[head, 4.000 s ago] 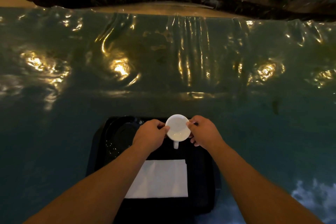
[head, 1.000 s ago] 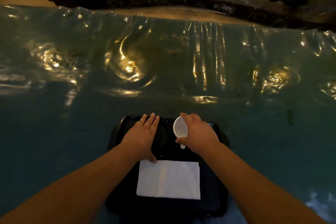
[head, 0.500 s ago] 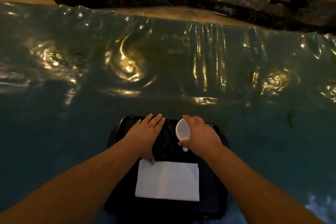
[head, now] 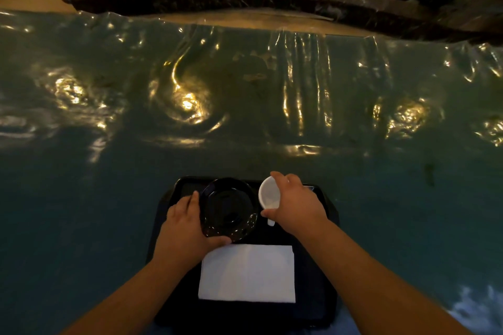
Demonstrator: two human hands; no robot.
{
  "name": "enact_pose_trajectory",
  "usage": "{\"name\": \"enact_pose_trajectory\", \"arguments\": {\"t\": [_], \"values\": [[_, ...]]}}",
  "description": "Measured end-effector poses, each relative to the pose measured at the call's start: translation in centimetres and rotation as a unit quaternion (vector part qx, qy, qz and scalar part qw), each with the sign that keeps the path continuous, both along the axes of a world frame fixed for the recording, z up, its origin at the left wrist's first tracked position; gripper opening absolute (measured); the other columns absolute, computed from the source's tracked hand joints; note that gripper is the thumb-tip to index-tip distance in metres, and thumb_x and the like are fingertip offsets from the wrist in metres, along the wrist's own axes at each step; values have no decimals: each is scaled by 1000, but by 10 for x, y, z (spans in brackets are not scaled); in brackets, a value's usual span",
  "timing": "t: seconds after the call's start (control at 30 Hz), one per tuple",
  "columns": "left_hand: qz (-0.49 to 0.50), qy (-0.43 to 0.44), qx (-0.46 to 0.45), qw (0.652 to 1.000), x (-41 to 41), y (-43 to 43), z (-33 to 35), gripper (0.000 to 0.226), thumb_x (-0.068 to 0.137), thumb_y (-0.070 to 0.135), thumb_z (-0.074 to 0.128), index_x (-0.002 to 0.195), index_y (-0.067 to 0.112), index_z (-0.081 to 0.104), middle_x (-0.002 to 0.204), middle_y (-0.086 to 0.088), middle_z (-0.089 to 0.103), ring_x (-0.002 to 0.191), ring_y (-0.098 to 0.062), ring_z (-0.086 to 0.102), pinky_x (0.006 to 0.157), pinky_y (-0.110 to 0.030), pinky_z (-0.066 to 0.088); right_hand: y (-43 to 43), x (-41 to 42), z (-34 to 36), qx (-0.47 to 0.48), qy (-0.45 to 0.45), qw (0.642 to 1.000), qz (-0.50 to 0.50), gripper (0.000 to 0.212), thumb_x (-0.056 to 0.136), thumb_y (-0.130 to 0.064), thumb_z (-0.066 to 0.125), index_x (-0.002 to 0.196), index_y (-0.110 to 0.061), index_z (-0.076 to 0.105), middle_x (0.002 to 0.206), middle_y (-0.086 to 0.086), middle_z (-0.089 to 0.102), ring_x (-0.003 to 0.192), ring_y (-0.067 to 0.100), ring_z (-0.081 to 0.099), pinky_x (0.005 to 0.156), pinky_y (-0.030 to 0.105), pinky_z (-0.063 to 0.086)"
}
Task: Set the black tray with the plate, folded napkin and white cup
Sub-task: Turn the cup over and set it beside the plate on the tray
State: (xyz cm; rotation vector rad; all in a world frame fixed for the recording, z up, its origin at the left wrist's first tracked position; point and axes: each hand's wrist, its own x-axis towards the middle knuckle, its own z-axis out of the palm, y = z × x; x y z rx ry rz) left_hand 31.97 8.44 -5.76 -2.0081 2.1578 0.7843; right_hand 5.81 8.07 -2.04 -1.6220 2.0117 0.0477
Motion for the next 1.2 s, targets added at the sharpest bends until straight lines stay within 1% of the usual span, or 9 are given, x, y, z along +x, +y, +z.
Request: {"name": "enact_pose_trajectory", "arguments": {"t": [0.17,0.33,0.43,0.47,0.53,0.6,0.67,0.93,1.2], "values": [[15,-32,-18,999,-8,5,-7,130,69,88,63,164,15,11,160,-9,33,143,-32,32,112,-45,40,2,1,-2,-6,-8,1000,-10,99,78,-55,83,157,-36,27,153,0,40,123,29,57,87,41,55],[-22,-115,-44,992,-16,-3,-10,134,69,94,53,164,12,7,156,-11,35,134,-29,39,104,-40,45,0,0,-2,-4,-10,1000,-9,99,78,-55,83,157,-37,27,152,1,41,122,28,58,88,41,55],[-48,-84,-101,990,-20,-5,-8,128,67,85,69,163,16,21,154,-14,38,133,-34,43,102,-46,46,1,1,-1,-6,-9,1000,-10,99,78,-55,83,157,-37,27,153,0,41,123,28,58,88,41,55],[-74,-63,-117,988,-22,-5,-8,121,69,80,72,162,17,28,157,-15,39,137,-36,42,108,-49,43,1,1,-2,-6,-9,1000,-11,99,78,-55,83,157,-37,26,153,0,41,123,28,57,88,41,55],[-145,-51,-101,983,-29,-4,-11,101,82,76,63,161,21,33,168,-9,31,152,-32,28,122,-50,23,1,0,-2,-6,-9,1000,-11,99,78,-56,82,157,-37,26,153,0,40,124,29,57,88,42,55],[-167,-52,-61,983,-35,0,-17,87,94,75,43,163,26,26,173,-2,17,159,-24,10,126,-47,1,1,0,-3,-6,-10,1000,-10,99,78,-56,82,157,-37,26,153,0,40,124,29,57,89,42,55],[-164,-58,-43,984,-38,3,-22,80,99,70,33,164,27,16,174,-1,8,159,-21,-1,125,-46,-7,2,0,-3,-7,-11,1000,-9,99,78,-56,82,157,-37,26,153,0,40,123,30,57,89,43,55],[-241,-46,-36,969,-23,-14,-24,77,100,64,40,165,31,14,174,2,0,158,-15,-6,122,-42,-15,1,-2,-3,-1,-16,1000,-10,100,78,-57,82,158,-38,24,155,-1,38,126,29,55,93,44,55],[-270,-29,-39,962,-15,-22,-31,77,98,65,43,163,35,15,174,6,3,151,-6,-13,120,-39,-18,-2,-4,-5,1,-12,1000,1,100,78,-57,82,158,-37,25,155,-1,38,125,28,56,90,43,55]]}}
